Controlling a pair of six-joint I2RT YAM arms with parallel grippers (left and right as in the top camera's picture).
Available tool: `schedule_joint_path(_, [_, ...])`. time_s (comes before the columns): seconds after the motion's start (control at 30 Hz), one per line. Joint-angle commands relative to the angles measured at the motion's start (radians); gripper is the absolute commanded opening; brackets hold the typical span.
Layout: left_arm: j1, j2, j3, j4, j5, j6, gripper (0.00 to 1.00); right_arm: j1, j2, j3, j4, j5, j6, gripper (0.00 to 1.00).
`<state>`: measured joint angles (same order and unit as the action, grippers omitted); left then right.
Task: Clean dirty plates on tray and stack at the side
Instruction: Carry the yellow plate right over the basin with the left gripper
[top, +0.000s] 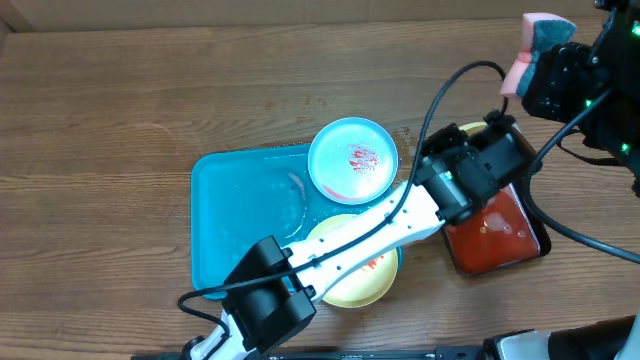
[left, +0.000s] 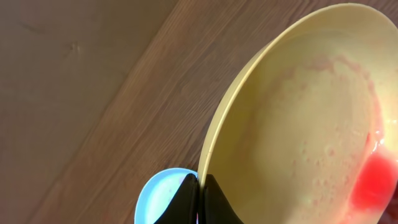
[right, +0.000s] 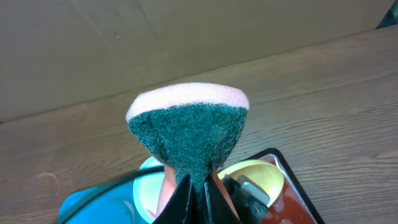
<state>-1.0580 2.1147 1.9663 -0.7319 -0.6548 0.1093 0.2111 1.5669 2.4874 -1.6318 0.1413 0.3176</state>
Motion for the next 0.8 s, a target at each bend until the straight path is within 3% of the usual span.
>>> schedule_joint_path(0.0, [-0.024, 0.01, 0.032, 0.014, -0.037, 0.042, 0.05, -0.003, -0.014, 0.024, 0.01, 0.007, -0.004, 0.04])
schedule_joint_path(0.33, [-0.037, 0.012, 0.032, 0.033, -0.086, 0.079, 0.05, -0.003, -0.014, 0.024, 0.014, 0.007, -0.008, 0.04])
schedule_joint_path(0.57, [-0.047, 0.013, 0.032, 0.075, -0.116, 0.177, 0.05, -0.003, -0.014, 0.024, 0.049, 0.031, -0.002, 0.04])
schedule_joint_path(0.77, [-0.058, 0.014, 0.032, 0.084, -0.138, 0.198, 0.05, -0.005, -0.014, 0.024, 0.023, 0.482, 0.199, 0.04])
